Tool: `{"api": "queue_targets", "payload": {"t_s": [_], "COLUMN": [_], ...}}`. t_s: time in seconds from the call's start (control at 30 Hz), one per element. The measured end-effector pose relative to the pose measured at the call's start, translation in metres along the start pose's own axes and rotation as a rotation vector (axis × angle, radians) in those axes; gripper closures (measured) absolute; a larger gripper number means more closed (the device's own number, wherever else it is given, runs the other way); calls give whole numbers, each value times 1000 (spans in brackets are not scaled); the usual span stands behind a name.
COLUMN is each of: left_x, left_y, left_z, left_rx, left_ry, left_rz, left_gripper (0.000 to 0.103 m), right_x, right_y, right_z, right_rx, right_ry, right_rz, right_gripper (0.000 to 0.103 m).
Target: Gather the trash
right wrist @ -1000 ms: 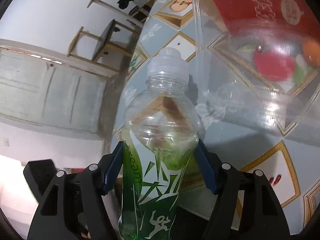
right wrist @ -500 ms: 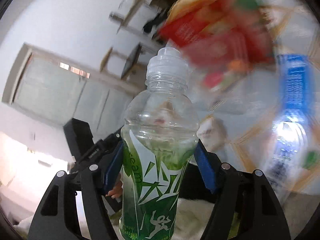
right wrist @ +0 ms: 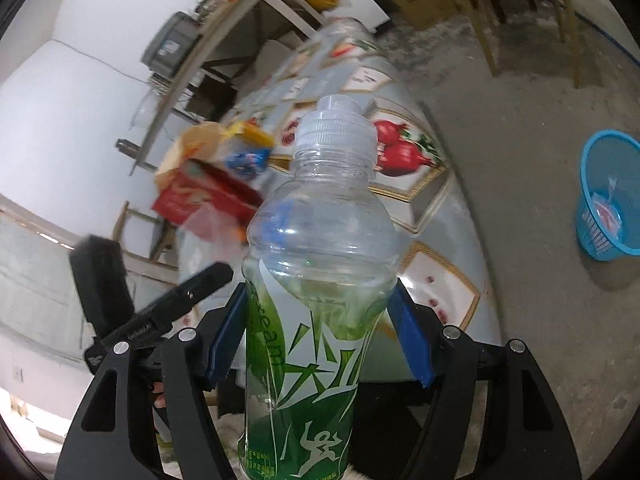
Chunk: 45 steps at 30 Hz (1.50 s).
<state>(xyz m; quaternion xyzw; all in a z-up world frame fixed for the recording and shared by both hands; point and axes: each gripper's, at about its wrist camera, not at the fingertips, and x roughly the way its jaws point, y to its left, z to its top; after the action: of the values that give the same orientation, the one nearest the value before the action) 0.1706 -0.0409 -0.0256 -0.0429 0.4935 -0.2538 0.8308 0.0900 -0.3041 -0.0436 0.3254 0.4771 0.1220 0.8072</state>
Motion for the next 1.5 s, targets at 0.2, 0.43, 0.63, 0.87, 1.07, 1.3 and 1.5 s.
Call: {"api": "queue_targets", "payload": {"t_s": [0.2,0.43,0.63,0.87,1.07,1.3,1.5], "left_x": [32,35,26,12,22,33,39], "left_y": [-15,-19,-9,0,-4,-5,-7], "left_z": [4,-2,-11,-27,-18,-8,-2], "left_rx": [36,30,-12,-52,-36,-67,-83], "left_ry": [45,29,44,75,91,140,143], "left_rz": [114,82,47,52,66,22,11], "left_gripper": [40,56,60,58,47,43,39], "right_x": [33,51,55,54,58,62,61], "right_y": [-8,-3,2,5,10,11,8], "right_z": [11,17,15,9,13,16,18], "right_rx": [-7,-42,-77,-112,-129,-132,-128], "right_ry": [45,86,94,103,103,120,132], "right_rz": [-36,-40,-51,-68,-93,-100,-89], "right_gripper": [36,36,36,35,35,34,34]}}
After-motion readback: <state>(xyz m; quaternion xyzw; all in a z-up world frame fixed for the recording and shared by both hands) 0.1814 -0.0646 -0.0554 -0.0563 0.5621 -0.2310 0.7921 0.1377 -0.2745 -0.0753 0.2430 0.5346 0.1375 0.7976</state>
